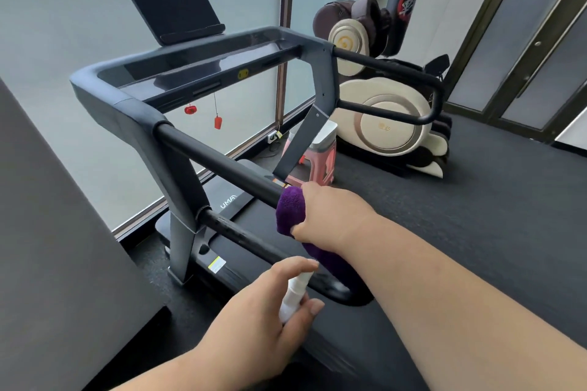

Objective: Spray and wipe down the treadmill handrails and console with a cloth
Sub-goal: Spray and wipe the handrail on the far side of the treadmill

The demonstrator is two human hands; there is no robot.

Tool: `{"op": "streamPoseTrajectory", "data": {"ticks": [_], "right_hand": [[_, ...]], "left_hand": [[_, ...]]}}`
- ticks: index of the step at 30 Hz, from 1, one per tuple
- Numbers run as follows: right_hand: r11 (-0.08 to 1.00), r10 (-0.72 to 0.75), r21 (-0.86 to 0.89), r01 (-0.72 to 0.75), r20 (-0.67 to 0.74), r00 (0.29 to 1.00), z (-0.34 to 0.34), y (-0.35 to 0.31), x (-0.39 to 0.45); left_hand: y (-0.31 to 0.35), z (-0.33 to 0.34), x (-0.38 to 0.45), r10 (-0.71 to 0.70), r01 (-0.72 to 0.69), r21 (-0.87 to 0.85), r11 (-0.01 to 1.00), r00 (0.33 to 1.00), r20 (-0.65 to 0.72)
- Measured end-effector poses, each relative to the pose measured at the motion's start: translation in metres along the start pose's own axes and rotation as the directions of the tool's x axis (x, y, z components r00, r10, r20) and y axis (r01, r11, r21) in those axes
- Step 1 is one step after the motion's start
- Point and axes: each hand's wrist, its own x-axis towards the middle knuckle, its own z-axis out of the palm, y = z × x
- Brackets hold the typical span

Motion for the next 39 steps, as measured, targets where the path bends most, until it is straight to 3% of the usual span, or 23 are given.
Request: {"op": "streamPoseTrajectory", "data": {"ticks": [3, 8, 12, 15, 18, 25, 28, 31, 33, 35, 39], "right_hand": [[0.998, -0.003, 0.055, 0.003, 0.003, 1.000, 0.004, 0.024, -0.022], [0.952, 0.005, 0.303, 0.043, -0.158, 0.987, 0.031, 0.057, -0.048], [0.780, 0.052, 0.602, 0.172, -0.336, 0.940, 0.082, 0.081, -0.065], [0.668, 0.123, 0.713, 0.213, -0.388, 0.913, 0.116, 0.090, -0.072], [0.610, 0.148, 0.765, 0.206, -0.365, 0.919, 0.141, 0.096, -0.079], [0.546, 0.190, 0.837, -0.030, -0.089, 0.978, 0.208, 0.124, -0.107], [0.513, 0.252, 0.857, 0.045, -0.200, 0.947, 0.201, 0.119, -0.110], [0.469, 0.273, 0.839, 0.276, -0.435, 0.858, 0.160, 0.105, -0.104], [0.474, 0.213, 0.788, 0.394, -0.537, 0.816, 0.135, 0.097, -0.093], [0.516, 0.156, 0.755, 0.404, -0.547, 0.823, 0.125, 0.091, -0.082], [0.612, 0.169, 0.742, 0.274, -0.461, 0.871, 0.139, 0.090, -0.077]], "left_hand": [[0.014, 0.016, -0.008, -0.017, 0.016, 0.024, 1.000, 1.000, 0.015], [0.034, 0.034, -0.024, -0.056, 0.055, 0.063, 0.996, 0.998, 0.014], [0.043, 0.042, -0.041, -0.092, 0.093, 0.109, 0.990, 0.996, -0.018], [0.047, 0.046, -0.052, -0.124, 0.127, 0.139, 0.982, 0.992, -0.031], [0.050, 0.048, -0.062, -0.149, 0.154, 0.159, 0.975, 0.988, -0.045], [0.057, 0.052, -0.073, -0.162, 0.172, 0.184, 0.968, 0.984, -0.070], [0.056, 0.052, -0.074, -0.166, 0.181, 0.178, 0.967, 0.982, -0.091], [0.056, 0.053, -0.074, -0.167, 0.181, 0.166, 0.969, 0.981, -0.096], [0.057, 0.054, -0.074, -0.168, 0.180, 0.155, 0.971, 0.982, -0.089], [0.056, 0.055, -0.074, -0.167, 0.179, 0.157, 0.971, 0.982, -0.085], [0.051, 0.054, -0.074, -0.187, 0.196, 0.164, 0.967, 0.980, -0.071]]}}
